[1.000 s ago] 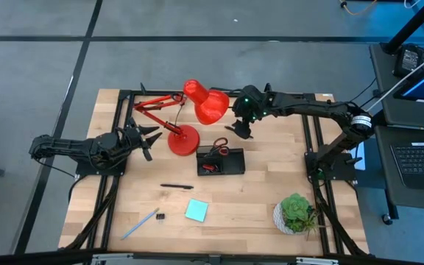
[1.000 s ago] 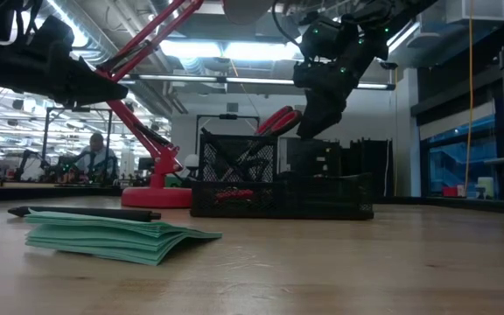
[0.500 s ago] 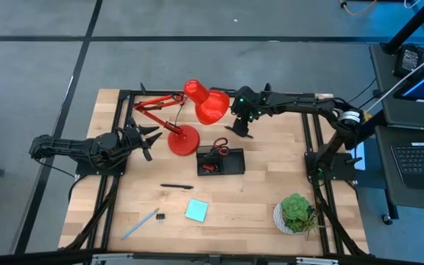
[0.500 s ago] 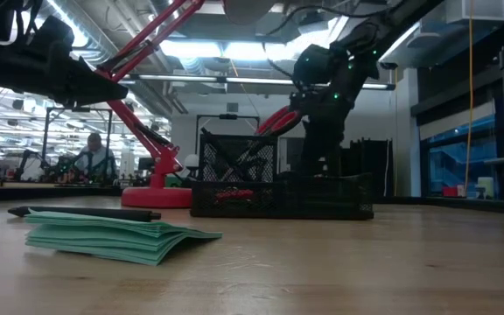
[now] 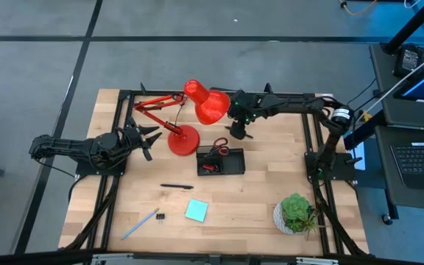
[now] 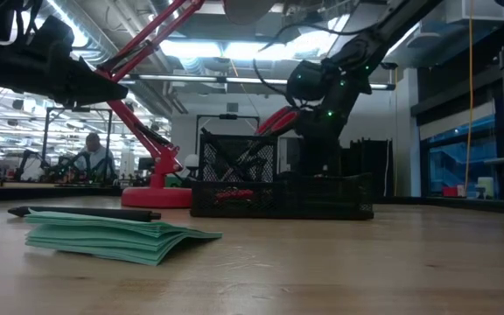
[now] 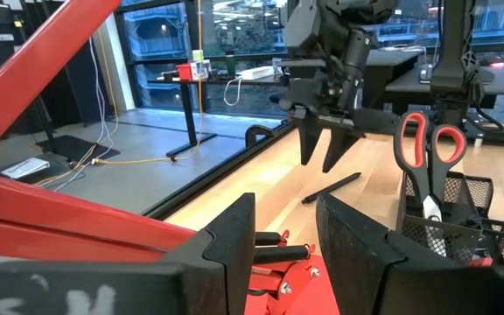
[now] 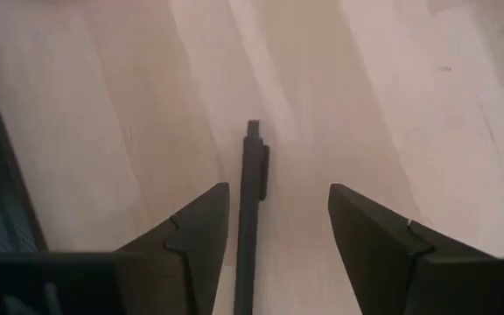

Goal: Pick and place office supplies into organizer
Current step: Put the top black pen into the black desk organizer

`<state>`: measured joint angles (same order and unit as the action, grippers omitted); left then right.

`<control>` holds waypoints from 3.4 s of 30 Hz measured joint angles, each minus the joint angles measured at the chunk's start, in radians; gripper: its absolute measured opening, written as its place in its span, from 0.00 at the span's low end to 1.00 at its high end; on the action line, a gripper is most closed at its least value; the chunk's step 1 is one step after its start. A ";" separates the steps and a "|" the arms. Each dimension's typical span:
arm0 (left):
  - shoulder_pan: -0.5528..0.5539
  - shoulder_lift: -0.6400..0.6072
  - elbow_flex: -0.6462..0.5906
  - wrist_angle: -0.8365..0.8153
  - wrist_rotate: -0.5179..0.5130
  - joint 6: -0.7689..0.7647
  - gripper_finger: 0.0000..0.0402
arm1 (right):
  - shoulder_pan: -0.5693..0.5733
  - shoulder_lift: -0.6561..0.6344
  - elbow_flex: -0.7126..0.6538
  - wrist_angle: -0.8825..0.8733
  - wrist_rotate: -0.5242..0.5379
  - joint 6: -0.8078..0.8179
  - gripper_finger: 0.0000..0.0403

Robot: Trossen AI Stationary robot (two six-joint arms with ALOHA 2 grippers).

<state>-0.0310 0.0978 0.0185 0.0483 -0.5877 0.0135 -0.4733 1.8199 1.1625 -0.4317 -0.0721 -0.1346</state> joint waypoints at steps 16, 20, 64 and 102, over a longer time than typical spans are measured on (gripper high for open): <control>0.000 0.000 0.000 0.000 0.000 0.000 0.29 | 0.031 0.128 0.000 0.081 0.049 -0.024 0.49; 0.000 0.000 0.000 0.000 0.000 0.000 0.29 | 0.031 0.141 0.002 0.085 0.041 -0.023 0.49; 0.000 0.000 0.000 0.000 0.000 0.000 0.29 | 0.031 0.146 0.003 0.062 0.027 -0.001 0.11; 0.000 0.001 0.000 0.000 0.000 0.000 0.29 | 0.040 0.144 0.137 -0.136 0.083 -0.034 0.11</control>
<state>-0.0307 0.0986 0.0185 0.0483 -0.5873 0.0135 -0.4332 1.9636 1.2991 -0.5674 0.0114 -0.1685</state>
